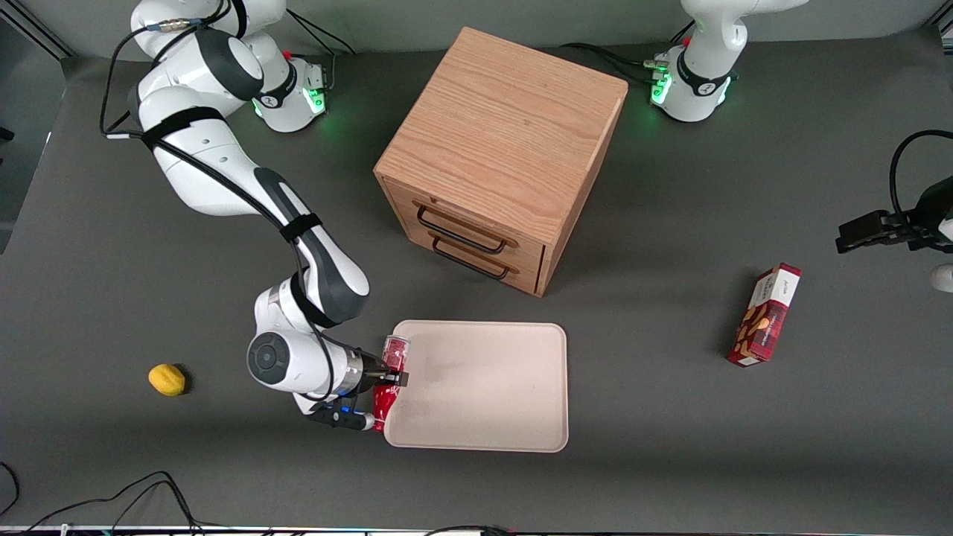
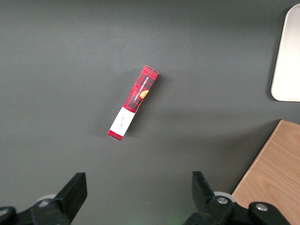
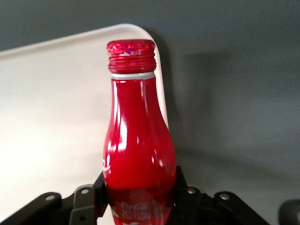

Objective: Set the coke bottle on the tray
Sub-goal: 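Carry the red bottle over the cream tray and lower it upright, then open the right gripper and release the bottle on the tray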

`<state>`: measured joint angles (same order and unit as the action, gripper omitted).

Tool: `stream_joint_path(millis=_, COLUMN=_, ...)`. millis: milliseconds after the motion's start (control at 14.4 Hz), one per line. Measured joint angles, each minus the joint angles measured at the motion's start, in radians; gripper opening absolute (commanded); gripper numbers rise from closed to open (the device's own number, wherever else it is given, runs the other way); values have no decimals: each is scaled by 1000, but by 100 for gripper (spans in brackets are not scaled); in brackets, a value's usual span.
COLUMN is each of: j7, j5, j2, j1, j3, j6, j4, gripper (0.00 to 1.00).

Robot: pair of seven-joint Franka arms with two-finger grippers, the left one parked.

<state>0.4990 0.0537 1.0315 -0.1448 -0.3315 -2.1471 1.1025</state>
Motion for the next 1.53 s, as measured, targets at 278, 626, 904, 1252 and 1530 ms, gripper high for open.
stream_joint_path(millis=278, j7=-18, j5=15, j2=10, j1=-20, j3=-1, j6=-16, j4=6, gripper=0)
stream_joint_path(millis=626, j7=-20, j5=18, j2=23, j1=-29, j3=-1, j6=-40, j4=10, gripper=0)
stream_joint_path(millis=904, j7=-20, j5=18, j2=34, j1=-33, j3=-4, j6=-63, j4=9, gripper=100)
stream_joint_path(millis=1252, j7=-20, j5=19, j2=38, j1=-34, j3=-4, j6=-89, j4=10, gripper=100)
stream_joint_path(millis=1530, j7=-20, j5=40, j2=49, j1=-34, j3=-3, j6=-108, j4=10, gripper=100)
